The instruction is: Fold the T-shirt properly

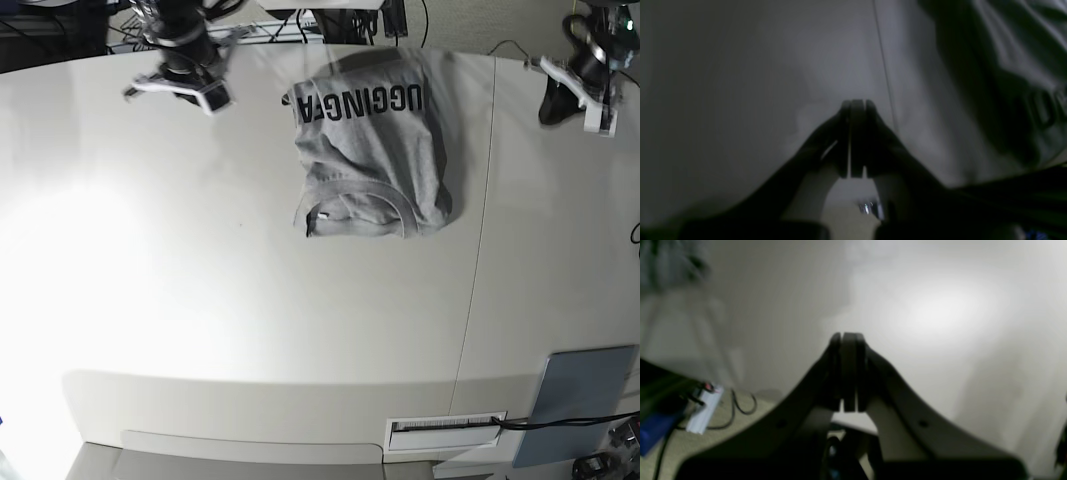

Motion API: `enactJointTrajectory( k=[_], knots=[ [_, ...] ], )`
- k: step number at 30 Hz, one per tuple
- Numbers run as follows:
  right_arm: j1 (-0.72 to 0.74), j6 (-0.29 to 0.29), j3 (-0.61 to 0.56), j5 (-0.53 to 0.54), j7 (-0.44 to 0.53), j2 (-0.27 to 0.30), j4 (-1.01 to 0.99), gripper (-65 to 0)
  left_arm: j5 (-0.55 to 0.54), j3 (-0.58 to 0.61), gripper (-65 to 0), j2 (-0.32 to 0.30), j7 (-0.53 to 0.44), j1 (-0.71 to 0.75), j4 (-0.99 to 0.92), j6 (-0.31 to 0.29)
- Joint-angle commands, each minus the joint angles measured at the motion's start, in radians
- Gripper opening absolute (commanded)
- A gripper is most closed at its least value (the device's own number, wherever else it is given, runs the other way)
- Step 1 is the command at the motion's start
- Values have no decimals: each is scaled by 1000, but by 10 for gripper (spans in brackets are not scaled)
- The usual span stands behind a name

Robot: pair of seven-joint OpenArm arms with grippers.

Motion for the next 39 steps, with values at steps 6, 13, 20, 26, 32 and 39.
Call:
enactJointTrajectory(
  k=[6, 13, 20, 26, 32, 39],
  knots=[
    [-174, 15, 150, 24, 82, 2, 18, -650, -18, -40, -650, 31, -20, 117, 13, -34],
    [-296, 137, 323, 168, 99, 2, 18, -650, -17, -40, -650, 80, 6, 176, 3, -34],
    [-404, 250, 351, 222, 53, 2, -80, -650, 56, -37, -650, 152, 17, 200, -124, -75],
    [-342, 278, 351, 237, 173, 1, -427, -650, 108, 34, -650, 151, -37, 168, -397, -75],
    [-112, 322, 349, 322, 234, -3, -868, -650, 394, 180, -650, 151, -320, 45, -752, -75],
    [192, 331, 349, 344, 544, -37, -1513, -650, 522, 349, -599, 151, -566, -176, -1172, -8]
  ],
)
